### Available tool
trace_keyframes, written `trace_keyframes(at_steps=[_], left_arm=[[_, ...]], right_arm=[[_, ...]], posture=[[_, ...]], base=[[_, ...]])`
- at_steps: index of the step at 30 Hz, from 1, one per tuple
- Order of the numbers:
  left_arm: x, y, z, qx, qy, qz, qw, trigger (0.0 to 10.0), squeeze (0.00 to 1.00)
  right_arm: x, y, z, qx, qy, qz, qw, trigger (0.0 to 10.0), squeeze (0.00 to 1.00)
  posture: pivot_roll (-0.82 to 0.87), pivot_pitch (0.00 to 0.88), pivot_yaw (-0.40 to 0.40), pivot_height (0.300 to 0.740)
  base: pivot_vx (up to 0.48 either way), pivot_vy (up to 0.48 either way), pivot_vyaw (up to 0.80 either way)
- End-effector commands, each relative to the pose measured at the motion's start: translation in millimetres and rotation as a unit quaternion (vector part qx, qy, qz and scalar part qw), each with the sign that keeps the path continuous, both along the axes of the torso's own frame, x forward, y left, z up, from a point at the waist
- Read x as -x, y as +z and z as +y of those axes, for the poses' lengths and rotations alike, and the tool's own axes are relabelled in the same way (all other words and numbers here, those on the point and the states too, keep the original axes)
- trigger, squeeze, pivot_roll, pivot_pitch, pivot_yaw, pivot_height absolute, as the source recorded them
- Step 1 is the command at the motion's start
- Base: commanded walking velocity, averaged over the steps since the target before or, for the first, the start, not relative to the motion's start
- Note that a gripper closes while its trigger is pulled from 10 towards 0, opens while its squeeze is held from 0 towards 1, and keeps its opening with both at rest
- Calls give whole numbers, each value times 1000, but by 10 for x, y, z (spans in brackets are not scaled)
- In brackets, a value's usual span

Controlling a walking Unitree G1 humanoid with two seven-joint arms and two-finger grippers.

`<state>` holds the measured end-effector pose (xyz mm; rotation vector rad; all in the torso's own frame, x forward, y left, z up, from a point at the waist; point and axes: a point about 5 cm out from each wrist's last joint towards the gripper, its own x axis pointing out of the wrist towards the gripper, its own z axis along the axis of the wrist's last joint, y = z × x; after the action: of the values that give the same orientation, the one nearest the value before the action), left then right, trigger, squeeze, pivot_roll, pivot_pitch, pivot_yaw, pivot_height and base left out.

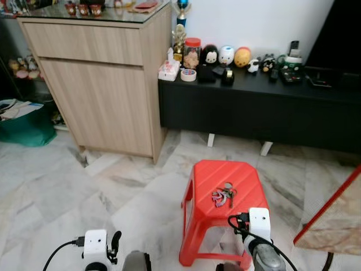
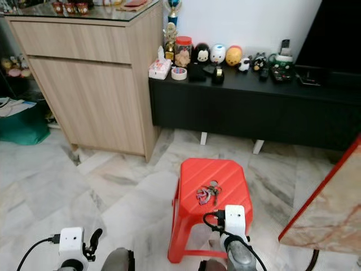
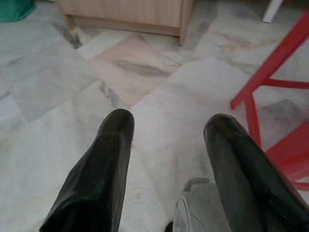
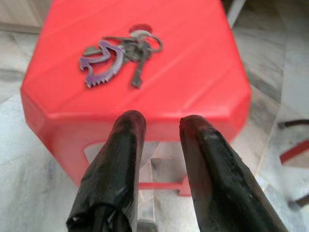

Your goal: Hang keys on a hook

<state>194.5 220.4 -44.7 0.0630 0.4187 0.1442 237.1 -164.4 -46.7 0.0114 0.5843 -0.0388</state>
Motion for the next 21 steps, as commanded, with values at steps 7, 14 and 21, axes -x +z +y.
trace_keyframes(at_steps=[7, 14, 21], left_arm=[[-22, -17, -42, 14, -5, 9, 1000, 10000, 0], [-38, -10, -51, 15, -7, 7, 1000, 10000, 0], [-58, 5, -34, 13, -5, 5, 1000, 10000, 0]], right_arm=[[-82, 63, 20, -6, 3, -17, 1000, 10000, 0], [-88, 68, 60, -1, 20, -20, 1000, 10000, 0], [-99, 80, 87, 4, 35, -25, 999, 10000, 0]], posture=[[64, 0, -41, 622], [73, 0, -46, 622], [71, 0, -46, 622]], base=[[0, 0, 0], [126, 0, 0], [320, 0, 409]])
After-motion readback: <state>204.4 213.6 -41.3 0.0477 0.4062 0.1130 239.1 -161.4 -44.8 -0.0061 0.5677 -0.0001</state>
